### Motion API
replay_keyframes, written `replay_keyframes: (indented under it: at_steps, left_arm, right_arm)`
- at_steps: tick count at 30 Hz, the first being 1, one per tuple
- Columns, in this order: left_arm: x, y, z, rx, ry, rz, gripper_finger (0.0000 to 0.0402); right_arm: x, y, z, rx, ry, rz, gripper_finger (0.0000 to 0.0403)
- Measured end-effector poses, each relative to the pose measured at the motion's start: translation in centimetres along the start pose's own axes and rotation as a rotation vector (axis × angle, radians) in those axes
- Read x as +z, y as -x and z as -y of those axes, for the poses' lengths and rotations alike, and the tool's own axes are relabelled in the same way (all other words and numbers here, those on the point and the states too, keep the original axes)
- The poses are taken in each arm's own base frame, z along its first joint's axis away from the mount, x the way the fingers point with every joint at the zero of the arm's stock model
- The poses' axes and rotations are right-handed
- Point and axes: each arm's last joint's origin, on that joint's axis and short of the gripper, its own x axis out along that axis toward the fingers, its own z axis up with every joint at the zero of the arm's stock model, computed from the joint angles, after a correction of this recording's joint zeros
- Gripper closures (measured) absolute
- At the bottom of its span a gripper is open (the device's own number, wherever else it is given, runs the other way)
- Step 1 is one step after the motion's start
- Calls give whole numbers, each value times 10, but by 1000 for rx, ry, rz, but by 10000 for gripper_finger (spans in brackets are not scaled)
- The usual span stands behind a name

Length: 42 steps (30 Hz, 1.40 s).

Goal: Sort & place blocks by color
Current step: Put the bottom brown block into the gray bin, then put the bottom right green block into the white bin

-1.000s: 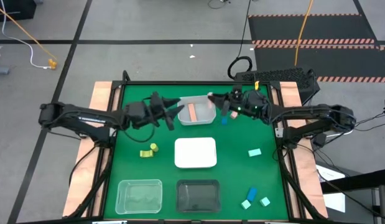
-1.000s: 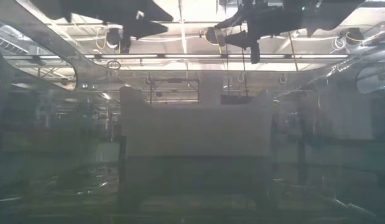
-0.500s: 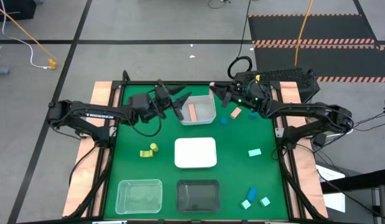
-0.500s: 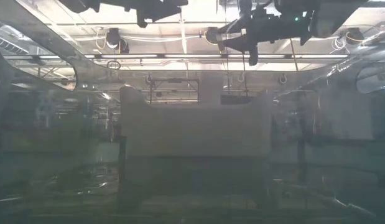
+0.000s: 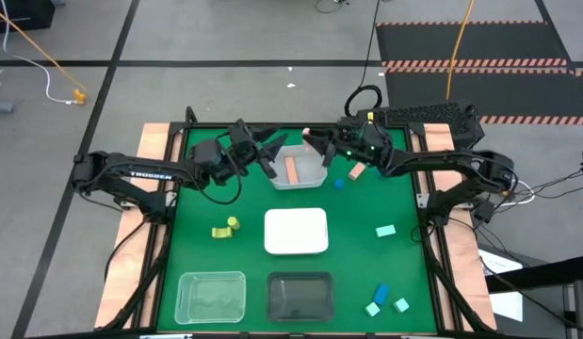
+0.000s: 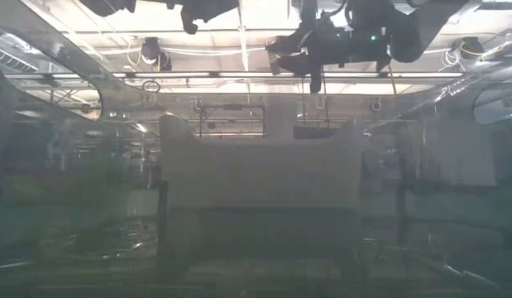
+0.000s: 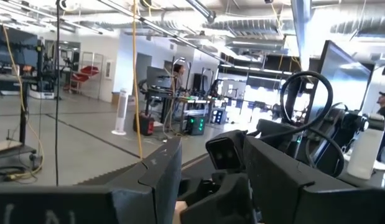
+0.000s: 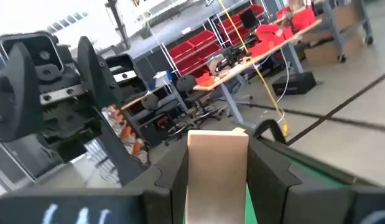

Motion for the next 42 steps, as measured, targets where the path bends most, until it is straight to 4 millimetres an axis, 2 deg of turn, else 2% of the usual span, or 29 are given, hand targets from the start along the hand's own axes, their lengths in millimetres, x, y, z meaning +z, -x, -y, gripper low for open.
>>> replay_keyframes:
  at_steps: [4,10,16,21,28,33,38,42]
  left_arm:
    - [1,0,-1,3,3,7,227]
    - [1,-1,-3,14,-12,6,227]
    - [-11,0,-8,120,-77,-101,227]
    - [-30,4,-13,231,-82,-279,227]
    - [-56,17,-20,337,53,-518,227]
    - [-74,34,-26,415,146,-740,227]
    - [-86,53,-23,355,249,-1020,227]
    - [-92,72,-10,222,206,-1241,227]
  right_arm:
    - [-6,-6,3,-12,70,-22,284]
    - [-19,-11,11,-40,77,-78,275]
    - [-39,-14,23,-109,37,-196,280]
    - [-52,-17,30,-130,-1,-238,273]
    - [-67,-20,33,-143,-5,-293,262]
    - [-71,-20,36,-151,-7,-314,236]
    - [-72,-20,36,-159,-9,-328,195]
    - [-71,-19,36,-158,-9,-327,168]
